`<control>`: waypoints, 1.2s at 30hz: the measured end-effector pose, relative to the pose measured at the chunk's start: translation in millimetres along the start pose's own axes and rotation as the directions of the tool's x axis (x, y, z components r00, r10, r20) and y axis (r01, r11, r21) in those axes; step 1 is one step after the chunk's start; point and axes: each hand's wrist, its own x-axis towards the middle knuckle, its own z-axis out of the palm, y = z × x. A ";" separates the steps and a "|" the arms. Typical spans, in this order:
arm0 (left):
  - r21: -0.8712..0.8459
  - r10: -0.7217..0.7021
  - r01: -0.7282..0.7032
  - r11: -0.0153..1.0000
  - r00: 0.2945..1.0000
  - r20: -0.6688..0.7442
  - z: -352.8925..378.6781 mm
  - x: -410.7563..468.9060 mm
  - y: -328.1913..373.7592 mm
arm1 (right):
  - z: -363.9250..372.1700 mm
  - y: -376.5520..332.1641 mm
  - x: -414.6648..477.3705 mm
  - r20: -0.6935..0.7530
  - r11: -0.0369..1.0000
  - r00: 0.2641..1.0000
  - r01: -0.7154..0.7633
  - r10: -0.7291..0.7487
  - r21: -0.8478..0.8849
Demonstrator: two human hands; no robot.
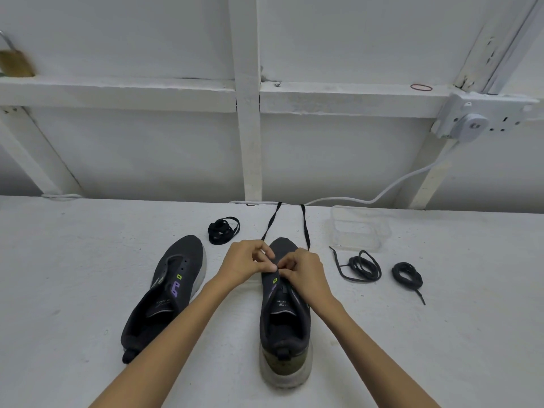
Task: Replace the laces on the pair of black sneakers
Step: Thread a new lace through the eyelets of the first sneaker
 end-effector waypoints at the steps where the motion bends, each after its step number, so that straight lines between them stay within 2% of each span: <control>1: 0.004 -0.001 0.001 1.000 1.000 0.003 0.1 -0.6 -0.7 | 2.5 -0.5 -0.5 0.004 0.996 1.000 0.031 -0.031 -0.080; 3: 0.004 0.005 -0.005 1.000 1.000 0.012 -0.2 -1.9 -1.4 | 4.7 -2.2 -0.4 0.025 0.975 0.996 0.084 -0.081 -0.207; 7: 0.017 0.010 -0.011 1.000 0.999 0.031 -4.3 -4.7 -2.8 | 2.9 -2.7 4.2 0.077 0.934 0.985 0.171 -0.154 -0.313; 15: 0.058 -0.006 0.013 0.998 0.994 -0.108 10.4 -8.5 -0.7 | -5.9 0.8 16.8 0.210 0.899 0.951 0.289 -0.228 -0.329; 18: 0.022 0.005 -0.005 1.000 0.999 -0.039 11.1 -10.8 1.5 | -7.2 1.8 17.1 0.283 0.865 0.921 0.359 -0.268 -0.349; 20: 0.082 0.000 -0.004 0.997 0.999 0.050 11.5 -12.1 5.3 | -8.6 3.3 17.4 0.321 0.849 0.900 0.401 -0.295 -0.344; 22: 0.132 -0.018 0.008 0.991 0.997 0.071 9.3 -12.4 9.1 | -11.7 5.6 18.2 0.345 0.841 0.883 0.431 -0.319 -0.326; 28: 0.237 -0.003 -0.006 0.971 0.999 0.038 6.4 -16.8 7.1 | -25.6 16.4 19.3 0.340 0.899 0.874 0.413 -0.347 -0.145; 32: 0.248 0.000 0.001 0.969 1.000 -0.004 12.2 -19.5 6.4 | -28.4 21.9 15.6 0.256 0.962 0.929 0.241 -0.266 0.125; 36: 0.274 0.010 -0.004 0.962 1.000 -0.022 14.7 -20.5 9.9 | -24.2 24.8 13.4 0.165 0.934 0.969 0.119 -0.182 0.336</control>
